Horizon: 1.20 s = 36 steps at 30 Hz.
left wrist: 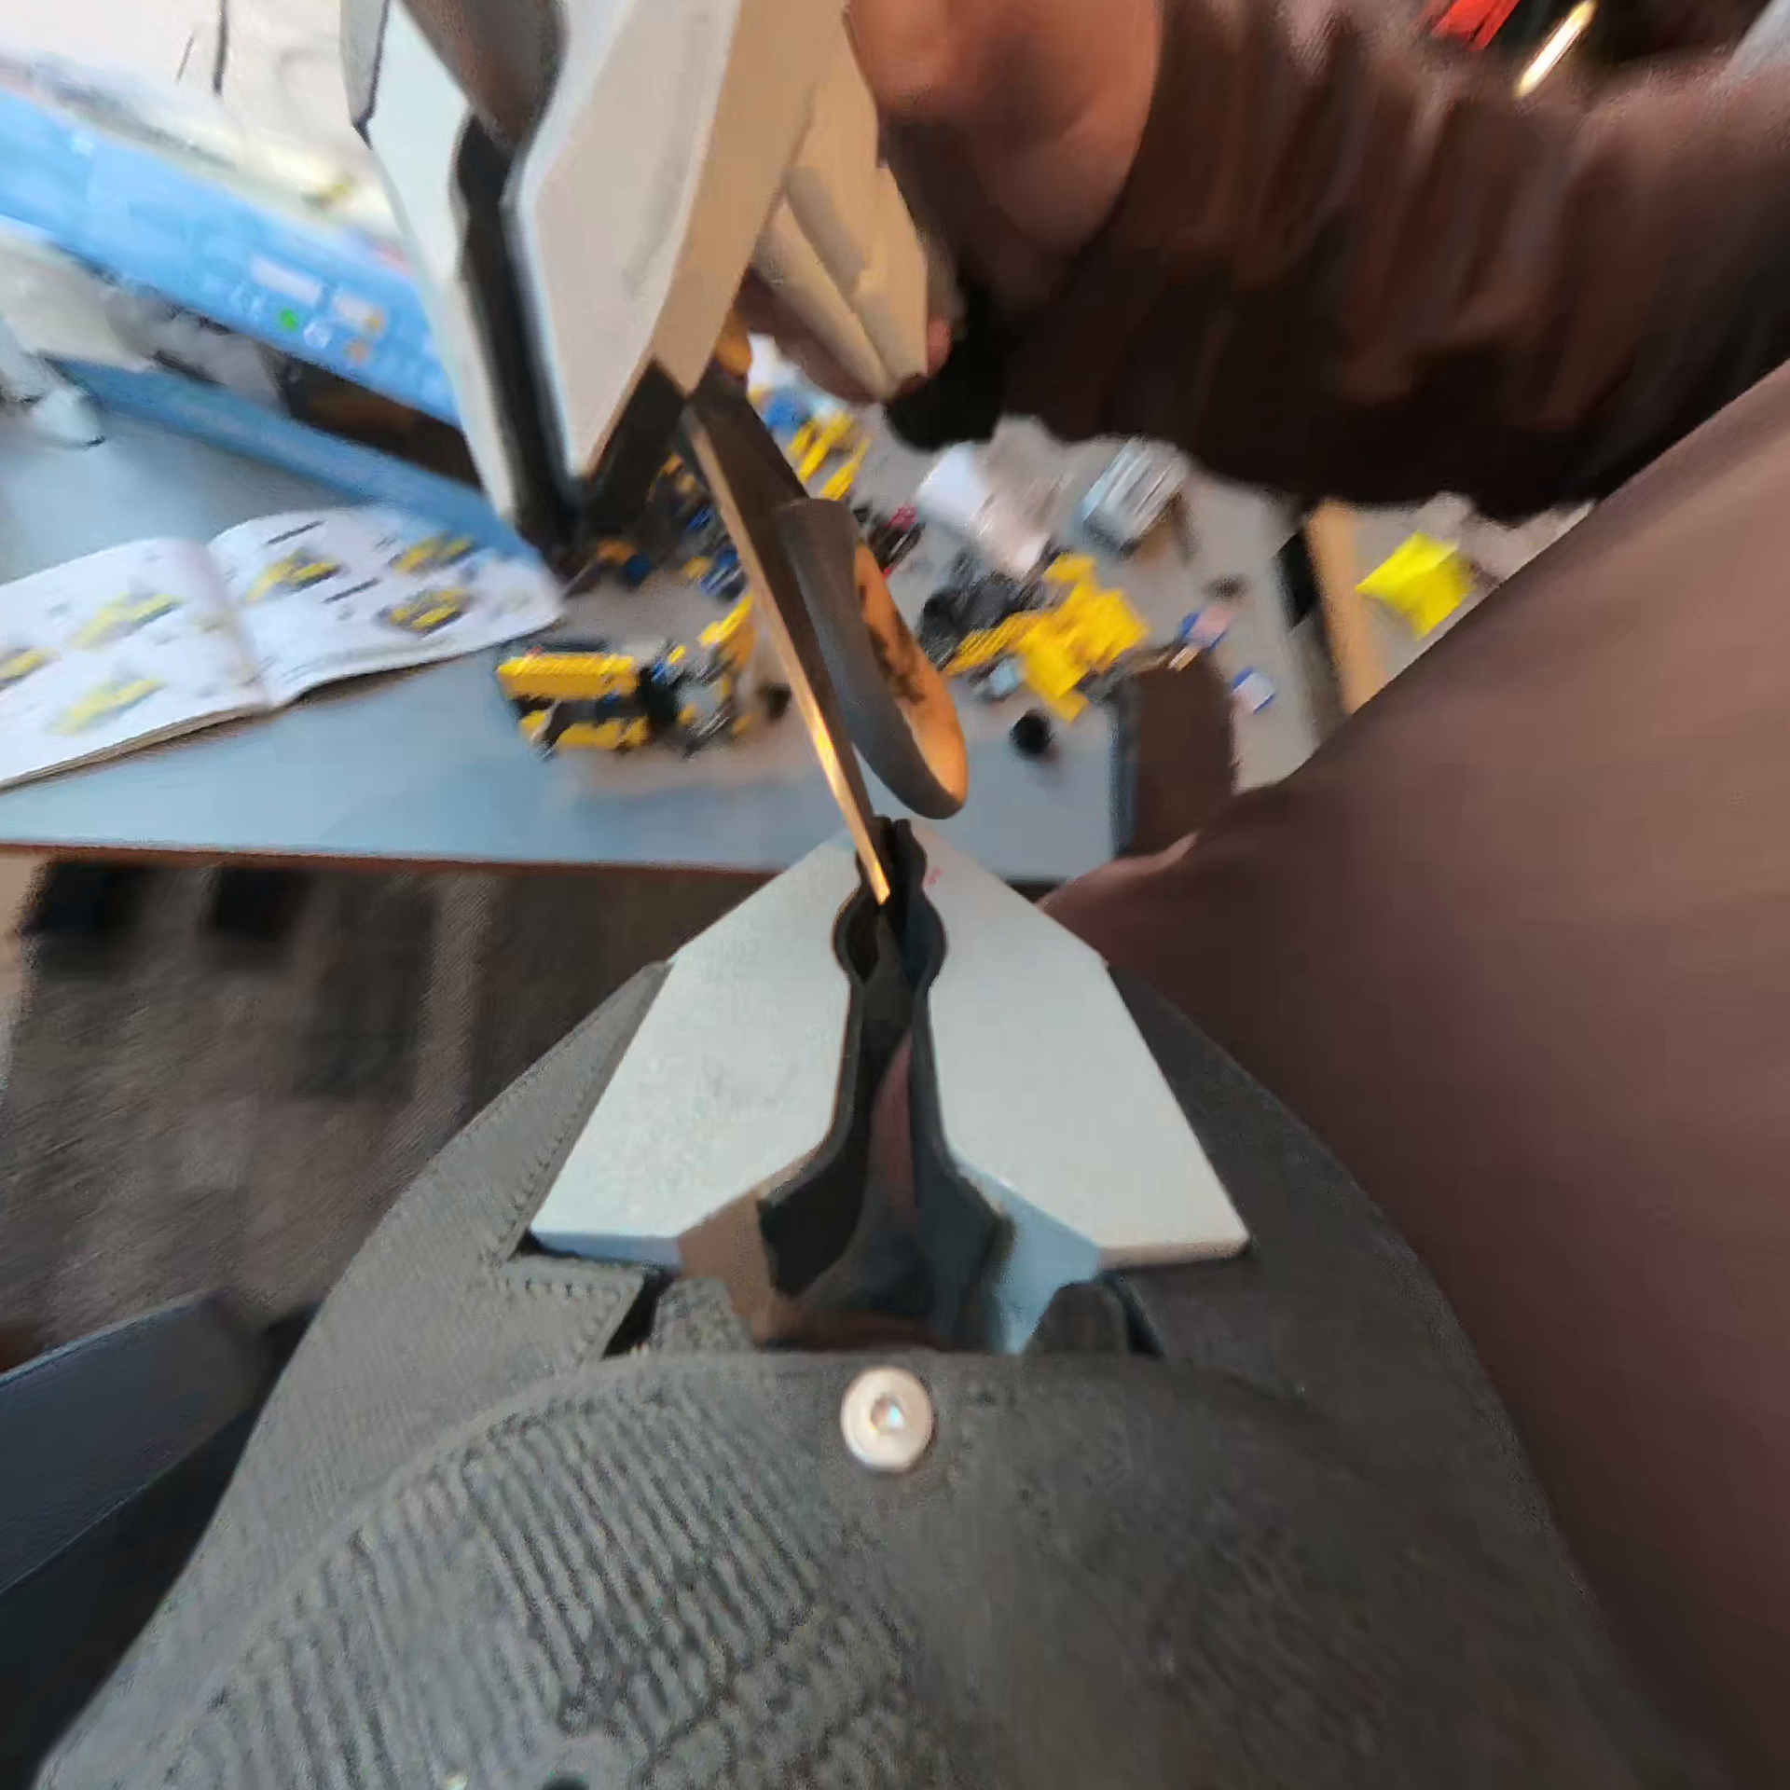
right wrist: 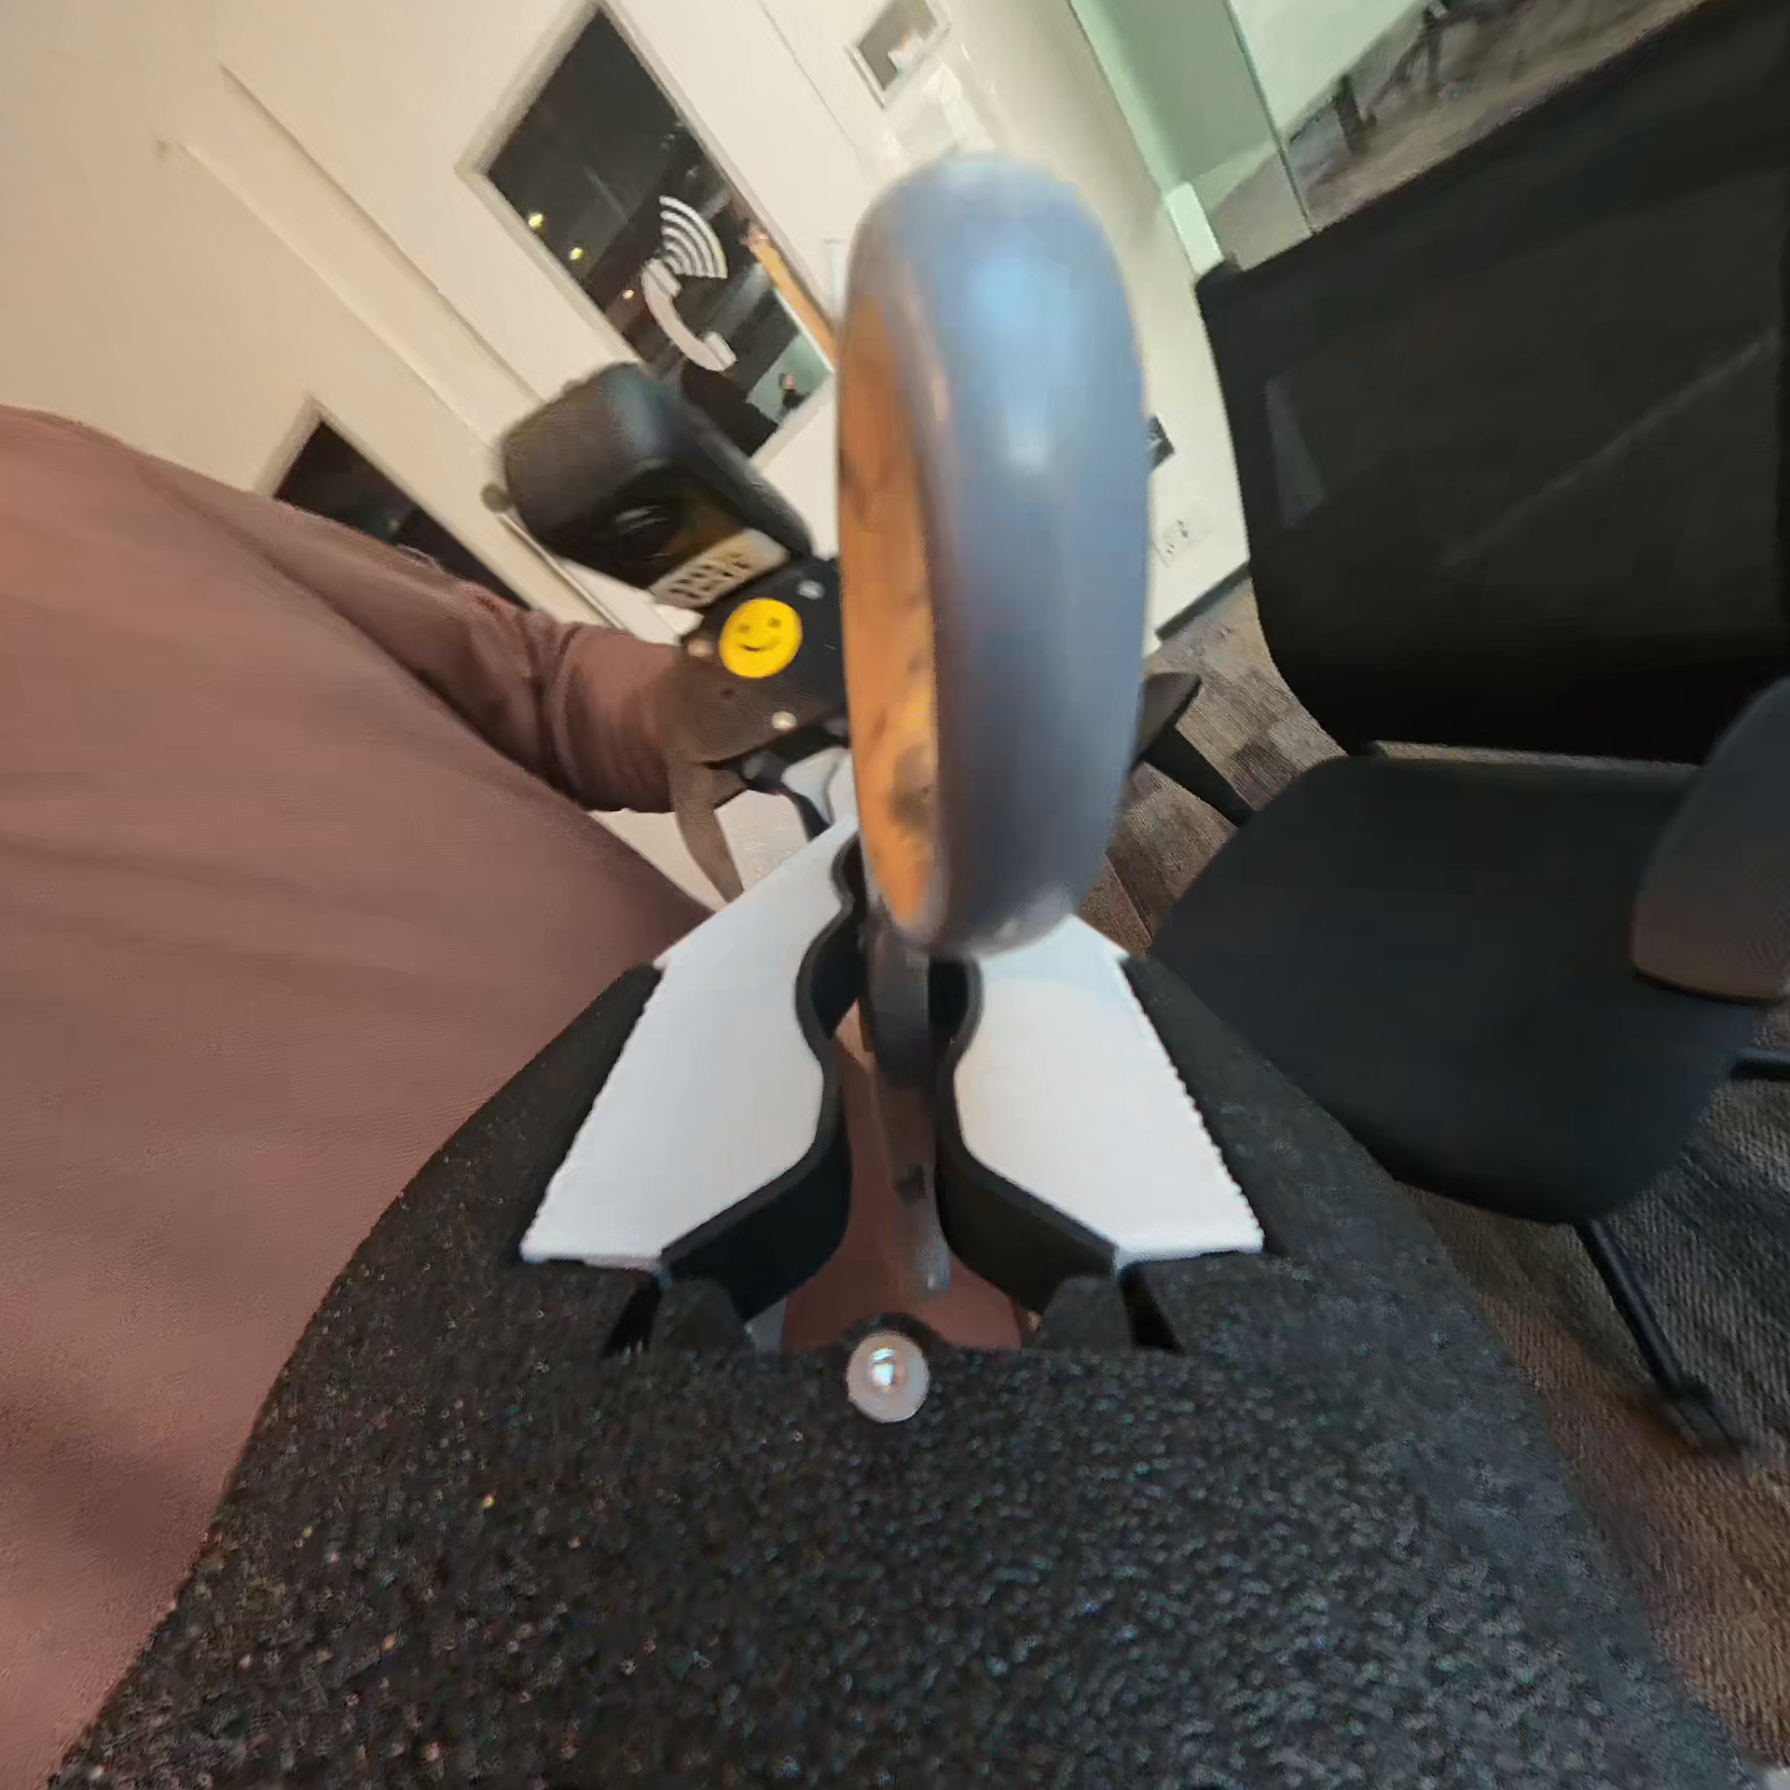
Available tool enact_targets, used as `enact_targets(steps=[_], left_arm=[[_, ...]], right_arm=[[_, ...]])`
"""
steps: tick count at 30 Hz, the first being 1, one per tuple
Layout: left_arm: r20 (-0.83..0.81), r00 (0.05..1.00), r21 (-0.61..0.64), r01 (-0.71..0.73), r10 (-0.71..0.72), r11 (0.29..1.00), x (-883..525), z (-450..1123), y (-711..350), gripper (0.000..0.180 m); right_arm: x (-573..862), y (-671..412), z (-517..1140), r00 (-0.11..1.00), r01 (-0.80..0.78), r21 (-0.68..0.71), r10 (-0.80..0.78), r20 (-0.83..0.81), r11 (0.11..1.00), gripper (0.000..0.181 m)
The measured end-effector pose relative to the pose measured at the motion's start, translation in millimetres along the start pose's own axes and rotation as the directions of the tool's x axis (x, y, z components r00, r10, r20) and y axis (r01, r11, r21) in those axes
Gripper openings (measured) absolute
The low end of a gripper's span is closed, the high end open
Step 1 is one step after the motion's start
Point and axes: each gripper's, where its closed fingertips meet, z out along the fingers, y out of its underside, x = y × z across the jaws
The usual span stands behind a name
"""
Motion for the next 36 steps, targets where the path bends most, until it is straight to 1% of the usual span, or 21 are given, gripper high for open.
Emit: enact_targets(steps=[1, 2, 4, 5, 7, 9, 12, 15, 17, 19, 20, 22, 23, 24, 25, 27, 29, 31, 34, 36], left_arm=[[-0.056, 0.997, 0.077, 0.052, -0.047, 0.996, 9.5, 0.0, -7.3, 0.000], [-0.074, 0.995, 0.134, 0.070, -0.061, 0.989, 15.0, -1.0, -12.4, 0.000], [-0.038, 0.999, 0.223, 0.031, -0.024, 0.974, 15.8, -10.7, -22.1, 0.000], [-0.032, 0.999, 0.284, 0.024, -0.016, 0.959, 15.3, -20.4, -31.0, 0.000], [-0.037, 0.999, 0.403, 0.023, -0.009, 0.915, 13.3, -47.8, -51.7, 0.000], [-0.013, 0.999, 0.491, -0.021, 0.032, 0.871, 9.1, -79.0, -68.3, 0.000], [-0.005, 0.995, 0.558, -0.081, 0.101, 0.826, 10.5, -115.9, -83.4, 0.000], [-0.014, 0.989, 0.561, -0.115, 0.149, 0.820, 11.8, -132.3, -81.0, 0.000], [0.015, 0.988, 0.539, -0.135, 0.152, 0.831, 3.1, -138.4, -72.6, 0.000], [0.024, 0.984, 0.518, -0.162, 0.175, 0.840, -1.0, -145.2, -64.1, 0.000], [0.009, 0.981, 0.480, -0.173, 0.192, 0.860, -0.4, -145.9, -57.8, 0.000], [-0.061, 0.971, 0.323, -0.202, 0.233, 0.924, 3.9, -139.3, -36.3, 0.000], [-0.036, 0.968, 0.271, -0.228, 0.247, 0.935, 0.5, -137.2, -31.1, 0.000], [0.003, 0.963, 0.258, -0.262, 0.271, 0.930, -1.1, -135.1, -31.1, 0.000], [0.010, 0.956, 0.255, -0.284, 0.292, 0.924, 2.7, -131.5, -31.4, 0.000], [0.022, 0.960, 0.209, -0.276, 0.278, 0.938, 4.9, -116.3, -24.4, 0.000], [0.030, 0.970, 0.214, -0.242, 0.242, 0.946, 6.9, -104.9, -20.7, 0.000], [0.018, 0.982, 0.251, -0.189, 0.190, 0.949, 10.5, -100.1, -20.7, 0.000], [-0.101, 0.991, 0.356, -0.043, 0.085, 0.934, 20.8, -99.1, -29.2, 0.000], [-0.151, 0.988, 0.370, 0.030, 0.028, 0.929, 19.5, -97.5, -31.1, 0.000]], right_arm=[[-6.5, -2.1, 0.7, 1.000, 0.021, -0.013, -0.021, 0.001, 1.000, 0.004], [-8.7, -4.1, 2.9, 0.999, 0.041, -0.039, -0.042, -0.031, 0.998, 0.005], [-16.5, -15.8, 8.4, 0.990, 0.087, -0.072, -0.094, -0.102, 0.994, 0.008], [-24.3, -26.2, 10.7, 0.984, 0.117, -0.072, -0.125, -0.125, 0.991, 0.014], [-41.0, -48.3, 13.7, 0.966, 0.180, -0.070, -0.190, -0.174, 0.981, 0.020], [-54.4, -64.9, 18.0, 0.945, 0.226, -0.086, -0.240, -0.222, 0.970, 0.022], [-69.3, -80.3, 33.9, 0.927, 0.275, -0.073, -0.284, -0.246, 0.959, 0.012], [-74.6, -90.1, 47.4, 0.929, 0.274, -0.013, -0.268, -0.256, 0.962, 0.011], [-68.0, -90.6, 51.8, 0.919, 0.257, -0.003, -0.246, -0.309, 0.966, 0.009], [-68.1, -84.7, 58.6, 0.915, 0.252, -0.026, -0.247, -0.319, 0.967, 0.020], [-66.8, -79.1, 62.1, 0.910, 0.246, -0.059, -0.251, -0.329, 0.968, 0.025], [-62.4, -67.8, 69.3, 0.903, 0.221, -0.124, -0.251, -0.350, 0.967, 0.036], [-59.7, -65.1, 73.5, 0.901, 0.210, -0.133, -0.245, -0.358, 0.968, 0.021], [-59.3, -64.1, 78.7, 0.910, 0.201, -0.122, -0.231, -0.345, 0.972, 0.006], [-58.7, -63.0, 83.8, 0.920, 0.190, -0.105, -0.214, -0.327, 0.976, 0.005], [-57.4, -62.6, 86.9, 0.938, 0.163, -0.065, -0.175, -0.298, 0.985, 0.002], [-60.8, -59.5, 90.0, 0.952, 0.156, -0.048, -0.164, -0.260, 0.987, 0.001], [-61.1, -54.8, 91.7, 0.954, 0.153, -0.058, -0.163, -0.254, 0.987, 0.001], [-63.2, -51.0, 95.5, 0.970, 0.127, -0.036, -0.131, -0.206, 0.991, 0.001], [-58.6, -48.7, 95.1, 0.965, 0.132, -0.046, -0.139, -0.224, 0.990, 0.001]])
